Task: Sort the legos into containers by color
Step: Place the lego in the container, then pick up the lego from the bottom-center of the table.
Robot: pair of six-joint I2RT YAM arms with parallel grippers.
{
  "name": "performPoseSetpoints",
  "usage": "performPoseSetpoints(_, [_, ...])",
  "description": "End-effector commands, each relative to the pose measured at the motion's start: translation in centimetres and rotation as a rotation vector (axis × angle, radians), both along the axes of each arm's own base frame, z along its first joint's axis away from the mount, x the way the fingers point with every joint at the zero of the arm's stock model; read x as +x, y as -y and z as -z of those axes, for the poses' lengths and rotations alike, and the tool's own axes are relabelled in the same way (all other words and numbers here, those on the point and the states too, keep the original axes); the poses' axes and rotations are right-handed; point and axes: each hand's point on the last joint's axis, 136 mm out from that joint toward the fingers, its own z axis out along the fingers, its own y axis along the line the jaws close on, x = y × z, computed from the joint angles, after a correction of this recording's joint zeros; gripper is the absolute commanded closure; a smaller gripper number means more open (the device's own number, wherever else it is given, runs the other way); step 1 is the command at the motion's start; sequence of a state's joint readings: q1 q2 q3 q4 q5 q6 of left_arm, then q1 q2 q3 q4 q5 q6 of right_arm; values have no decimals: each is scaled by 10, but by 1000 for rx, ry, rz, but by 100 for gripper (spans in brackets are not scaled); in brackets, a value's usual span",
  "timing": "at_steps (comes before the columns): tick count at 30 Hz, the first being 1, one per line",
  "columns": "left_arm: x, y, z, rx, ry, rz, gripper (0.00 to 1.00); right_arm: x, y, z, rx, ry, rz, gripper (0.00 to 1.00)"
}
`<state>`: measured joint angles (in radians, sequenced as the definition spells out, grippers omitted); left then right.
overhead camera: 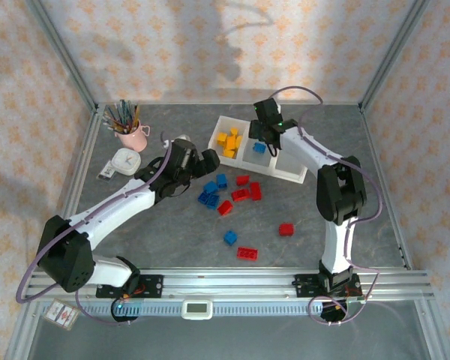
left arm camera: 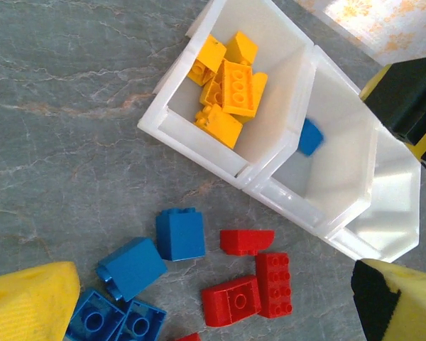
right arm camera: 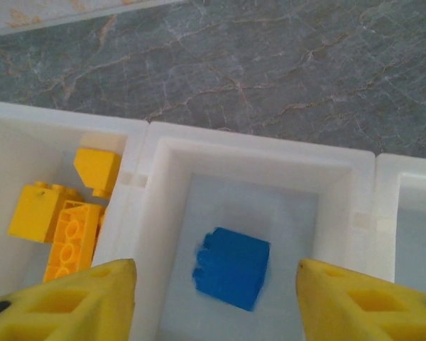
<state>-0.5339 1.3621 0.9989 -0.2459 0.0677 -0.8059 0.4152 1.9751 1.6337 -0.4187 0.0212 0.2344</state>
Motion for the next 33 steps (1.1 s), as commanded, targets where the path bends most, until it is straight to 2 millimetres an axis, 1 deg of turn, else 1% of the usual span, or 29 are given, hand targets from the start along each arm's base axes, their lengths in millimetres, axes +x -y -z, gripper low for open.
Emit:
performPoseSetpoints(1, [11, 2, -22, -29, 63, -1, 1, 3, -7, -31, 24, 51, -34, 36])
performPoseSetpoints(3, [9, 1, -22, -36, 66, -4, 1, -4, -8, -34, 41, 39, -42, 35])
performPoseSetpoints(6, [4, 0, -24, -50, 72, -5, 1, -24, -15, -37, 97, 18, -77, 33])
performPoseSetpoints(9, [-6, -4, -24, -68, 77, -2, 1, -52, -22, -33, 120, -7, -117, 31])
performPoseSetpoints(12, [-18, -10, -21, -93, 86, -4, 1, -83, -27, -28, 104, -38, -157, 28])
performPoseSetpoints(15, [-33, -20, -16, -86, 77, -17, 1, -114, -30, -23, 91, -63, -197, 25])
performPoseSetpoints(18, [-47, -32, -11, -69, 63, -34, 1, -144, -37, -17, 91, -92, -263, 24])
performPoseSetpoints(22, [-65, -45, -6, -62, 50, -55, 1, -181, -46, -7, 67, -128, -332, 22])
performPoseSetpoints(26, [-81, -58, 0, -64, 38, -84, 1, -220, -65, 3, 62, -152, -429, 21])
performPoseSetpoints(29, [-91, -66, 5, -69, 25, -104, 1, -250, -79, 17, 39, -186, -503, 20])
performPoseSetpoints(30, [-94, -68, 7, -69, 20, -112, 1, -262, -83, 24, 26, -203, -533, 20])
performPoseSetpoints(33, [-102, -75, 14, -70, 4, -133, 1, -287, -96, 36, 5, -227, -605, 19])
